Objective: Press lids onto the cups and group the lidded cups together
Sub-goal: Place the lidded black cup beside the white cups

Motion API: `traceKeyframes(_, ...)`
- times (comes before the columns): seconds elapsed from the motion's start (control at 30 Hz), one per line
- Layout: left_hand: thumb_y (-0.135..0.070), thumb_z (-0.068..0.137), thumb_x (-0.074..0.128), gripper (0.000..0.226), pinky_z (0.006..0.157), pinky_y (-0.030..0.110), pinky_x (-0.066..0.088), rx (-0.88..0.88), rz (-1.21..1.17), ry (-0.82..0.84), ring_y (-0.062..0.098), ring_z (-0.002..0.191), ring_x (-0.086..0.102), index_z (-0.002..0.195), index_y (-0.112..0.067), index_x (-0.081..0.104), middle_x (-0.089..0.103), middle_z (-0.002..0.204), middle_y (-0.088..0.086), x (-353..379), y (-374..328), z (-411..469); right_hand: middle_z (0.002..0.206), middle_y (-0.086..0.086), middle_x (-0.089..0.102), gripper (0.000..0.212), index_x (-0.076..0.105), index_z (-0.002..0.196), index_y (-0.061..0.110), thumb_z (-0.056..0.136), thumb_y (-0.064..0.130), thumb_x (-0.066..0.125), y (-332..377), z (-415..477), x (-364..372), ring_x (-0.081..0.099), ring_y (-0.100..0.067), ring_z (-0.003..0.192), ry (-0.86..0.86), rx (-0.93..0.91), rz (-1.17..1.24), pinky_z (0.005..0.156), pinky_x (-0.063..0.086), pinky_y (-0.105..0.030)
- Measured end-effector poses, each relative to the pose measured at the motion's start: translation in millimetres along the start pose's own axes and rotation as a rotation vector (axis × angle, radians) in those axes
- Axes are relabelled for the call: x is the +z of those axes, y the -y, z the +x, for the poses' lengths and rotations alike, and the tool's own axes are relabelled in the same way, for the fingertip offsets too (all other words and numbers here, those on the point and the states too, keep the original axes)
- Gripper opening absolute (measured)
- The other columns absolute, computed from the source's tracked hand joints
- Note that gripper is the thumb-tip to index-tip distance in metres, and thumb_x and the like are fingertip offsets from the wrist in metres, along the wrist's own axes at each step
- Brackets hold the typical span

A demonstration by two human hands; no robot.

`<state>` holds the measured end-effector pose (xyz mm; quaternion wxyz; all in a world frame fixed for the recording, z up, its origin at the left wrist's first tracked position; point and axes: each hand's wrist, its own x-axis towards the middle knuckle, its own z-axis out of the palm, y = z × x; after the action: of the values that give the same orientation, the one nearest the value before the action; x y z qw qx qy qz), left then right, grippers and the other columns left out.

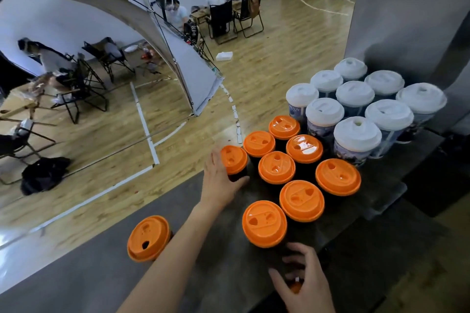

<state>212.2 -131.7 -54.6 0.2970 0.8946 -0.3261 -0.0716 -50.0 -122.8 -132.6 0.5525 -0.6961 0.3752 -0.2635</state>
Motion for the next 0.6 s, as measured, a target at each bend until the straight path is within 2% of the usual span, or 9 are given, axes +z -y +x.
traceKeyframes(0.07, -0.040, 0.090, 0.076, 0.095, 0.127, 0.045, 0.023, -0.007, -0.058, -0.128, 0.027, 0.155, 0.020, 0.161, -0.011, 0.020, 0.024, 0.165, 0.011, -11, -9, -31, 0.097, 0.004, 0.068, 0.066, 0.057, 0.110, 0.032, 0.061, 0.006, 0.093, -3, 3, -2, 0.067, -0.002, 0.083, 0.011, -0.043, -0.028, 0.061, 0.054, -0.018)
traceKeyframes(0.13, -0.048, 0.095, 0.066, 0.079, 0.125, 0.033, 0.026, 0.144, -0.181, -0.237, 0.015, 0.153, 0.027, 0.158, -0.016, 0.032, 0.032, 0.162, 0.001, -21, -17, -73, 0.098, 0.002, 0.069, 0.066, 0.058, 0.110, 0.030, 0.060, 0.001, 0.092, -6, 5, -3, 0.068, -0.004, 0.084, 0.019, -0.075, -0.046, 0.060, 0.052, -0.013)
traceKeyframes(0.2, -0.061, 0.092, 0.064, 0.082, 0.122, 0.019, 0.023, 0.247, -0.271, -0.045, 0.004, 0.152, 0.027, 0.158, -0.024, 0.034, 0.032, 0.161, -0.012, -24, -22, -112, 0.097, 0.000, 0.070, 0.066, 0.058, 0.110, 0.030, 0.061, -0.001, 0.091, -8, 6, -4, 0.068, -0.005, 0.083, 0.038, -0.075, -0.034, 0.060, 0.049, -0.009)
traceKeyframes(0.27, -0.074, 0.083, 0.068, 0.097, 0.123, 0.018, 0.019, 0.276, -0.223, 0.173, 0.000, 0.154, 0.018, 0.160, -0.030, 0.027, 0.021, 0.165, -0.019, -16, -21, -132, 0.102, 0.001, 0.068, 0.066, 0.058, 0.114, 0.029, 0.064, 0.001, 0.091, -5, 7, -6, 0.066, -0.001, 0.089, 0.068, -0.083, -0.031, 0.061, 0.049, -0.009)
traceKeyframes(0.3, -0.076, 0.079, 0.070, 0.102, 0.124, 0.020, 0.019, 0.287, -0.180, 0.214, -0.001, 0.154, 0.016, 0.160, -0.032, 0.026, 0.017, 0.166, -0.020, -9, -19, -135, 0.106, 0.003, 0.067, 0.067, 0.057, 0.117, 0.028, 0.065, 0.002, 0.090, -4, 7, -6, 0.065, 0.000, 0.092, 0.078, -0.089, -0.034, 0.061, 0.049, -0.010)
traceKeyframes(0.37, -0.069, 0.078, 0.075, 0.099, 0.124, 0.024, 0.024, 0.287, -0.142, 0.239, -0.004, 0.152, 0.019, 0.158, -0.036, 0.026, 0.015, 0.164, -0.023, 2, -17, -133, 0.112, 0.007, 0.065, 0.070, 0.056, 0.122, 0.030, 0.067, 0.002, 0.089, 2, 7, -7, 0.064, 0.003, 0.095, 0.095, -0.097, -0.035, 0.064, 0.050, -0.011)
traceKeyframes(0.43, -0.050, 0.080, 0.081, 0.089, 0.119, 0.023, 0.032, 0.278, -0.175, 0.218, -0.008, 0.143, 0.030, 0.153, -0.036, 0.032, 0.024, 0.156, -0.025, 6, -14, -132, 0.115, 0.008, 0.064, 0.070, 0.054, 0.123, 0.035, 0.070, 0.003, 0.088, 10, 8, -6, 0.062, 0.005, 0.098, 0.126, -0.079, -0.019, 0.071, 0.050, -0.009)
traceKeyframes(0.53, -0.051, 0.073, 0.083, 0.078, 0.106, 0.016, 0.040, 0.101, -0.335, 0.061, -0.005, 0.128, 0.048, 0.139, -0.036, 0.045, 0.045, 0.140, -0.022, -2, -10, -143, 0.123, 0.014, 0.060, 0.072, 0.050, 0.124, 0.042, 0.071, 0.017, 0.090, 19, 11, -9, 0.059, 0.006, 0.106, 0.158, -0.101, 0.037, 0.080, 0.046, -0.005)
traceKeyframes(0.6, -0.056, 0.066, 0.084, 0.074, 0.096, 0.022, 0.050, -0.232, -0.718, -0.018, 0.005, 0.116, 0.063, 0.130, -0.030, 0.058, 0.064, 0.129, -0.008, -12, -13, -156, 0.130, 0.027, 0.053, 0.069, 0.048, 0.129, 0.045, 0.071, 0.049, 0.085, 32, 15, -9, 0.052, 0.009, 0.118, 0.203, -0.171, 0.048, 0.087, 0.040, -0.001)
